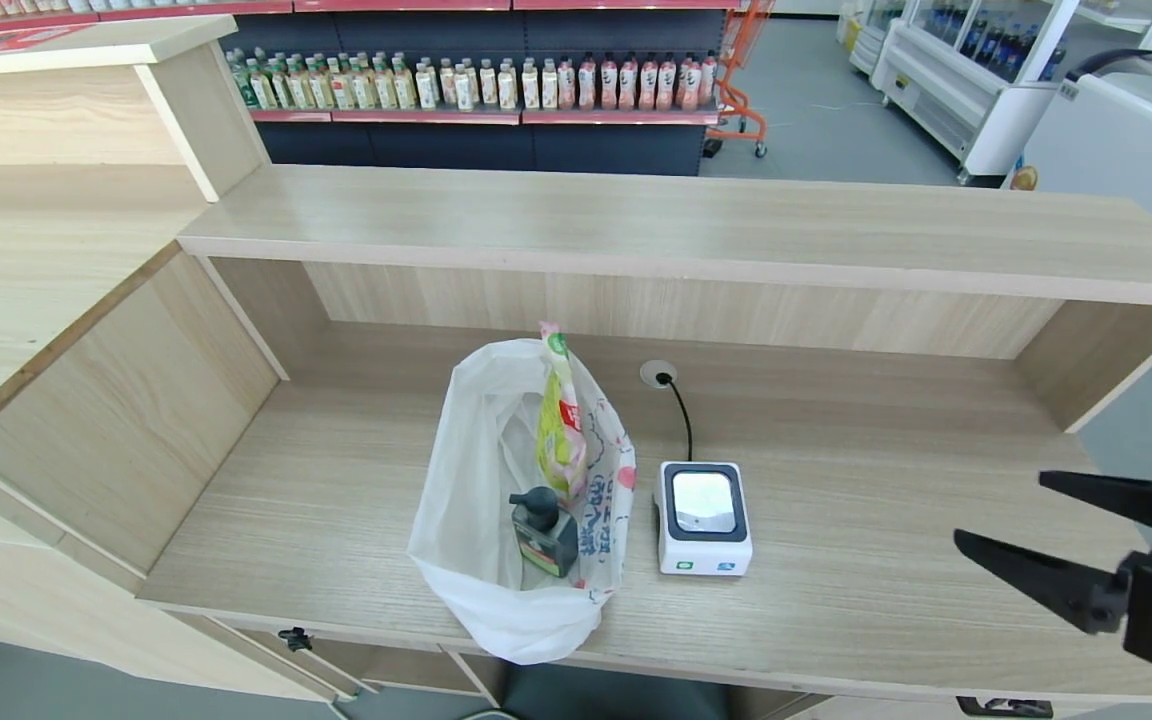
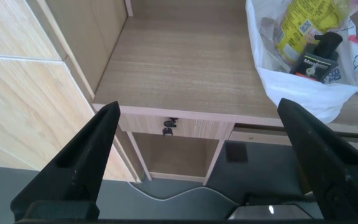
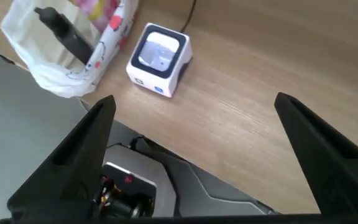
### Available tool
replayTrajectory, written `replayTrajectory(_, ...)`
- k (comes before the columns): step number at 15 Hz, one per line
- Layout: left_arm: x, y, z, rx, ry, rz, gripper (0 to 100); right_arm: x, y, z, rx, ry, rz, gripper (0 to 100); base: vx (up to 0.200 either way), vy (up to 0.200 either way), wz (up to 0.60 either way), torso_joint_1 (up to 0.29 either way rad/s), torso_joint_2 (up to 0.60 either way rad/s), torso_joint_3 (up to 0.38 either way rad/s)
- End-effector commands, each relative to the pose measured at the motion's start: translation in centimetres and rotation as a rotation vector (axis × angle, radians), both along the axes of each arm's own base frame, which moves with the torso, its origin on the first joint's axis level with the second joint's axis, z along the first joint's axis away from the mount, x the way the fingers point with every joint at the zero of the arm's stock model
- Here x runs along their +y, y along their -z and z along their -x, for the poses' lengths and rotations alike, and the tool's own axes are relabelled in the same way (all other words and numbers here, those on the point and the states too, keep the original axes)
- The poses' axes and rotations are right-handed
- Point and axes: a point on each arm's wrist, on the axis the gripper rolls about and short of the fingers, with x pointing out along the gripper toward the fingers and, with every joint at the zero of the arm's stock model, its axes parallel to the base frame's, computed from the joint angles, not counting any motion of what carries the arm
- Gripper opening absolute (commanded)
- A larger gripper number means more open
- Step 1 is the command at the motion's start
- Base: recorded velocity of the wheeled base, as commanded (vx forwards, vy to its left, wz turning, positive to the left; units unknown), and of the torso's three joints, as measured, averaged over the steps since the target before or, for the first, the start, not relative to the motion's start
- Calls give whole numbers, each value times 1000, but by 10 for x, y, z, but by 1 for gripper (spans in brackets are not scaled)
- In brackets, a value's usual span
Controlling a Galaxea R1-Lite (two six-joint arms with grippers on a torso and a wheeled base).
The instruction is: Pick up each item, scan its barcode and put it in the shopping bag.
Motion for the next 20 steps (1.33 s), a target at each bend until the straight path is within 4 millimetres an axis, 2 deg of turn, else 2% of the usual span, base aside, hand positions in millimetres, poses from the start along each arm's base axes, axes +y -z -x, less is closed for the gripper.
replayTrajectory(1,0,0,0,-1,0,0,100,-18,23,51,-81,148,7,100,0,0,0,0,0,0)
replayTrajectory(2,0,0,0,-1,0,0,100,-23,37,70,-117,187,1,100,0,0,0,0,0,0)
replayTrajectory(3,0,0,0,-1,0,0,100,-25,44,80,-141,197,-3,100,0,0,0,0,0,0)
replayTrajectory(4,0,0,0,-1,0,0,100,-28,59,98,-182,219,-9,100,0,0,0,0,0,0)
replayTrajectory(5,0,0,0,-1,0,0,100,-28,66,105,-197,220,-12,100,0,0,0,0,0,0)
replayTrajectory(6,0,0,0,-1,0,0,100,-30,87,120,-200,233,-11,100,0,0,0,0,0,0)
replayTrajectory(7,0,0,0,-1,0,0,100,-31,100,127,-204,258,-13,100,0,0,0,0,0,0)
replayTrajectory(11,0,0,0,-1,0,0,100,-31,118,143,-233,301,-53,100,0,0,0,0,0,0)
replayTrajectory(20,0,0,0,-1,0,0,100,-30,120,146,-251,312,-62,100,0,0,0,0,0,0)
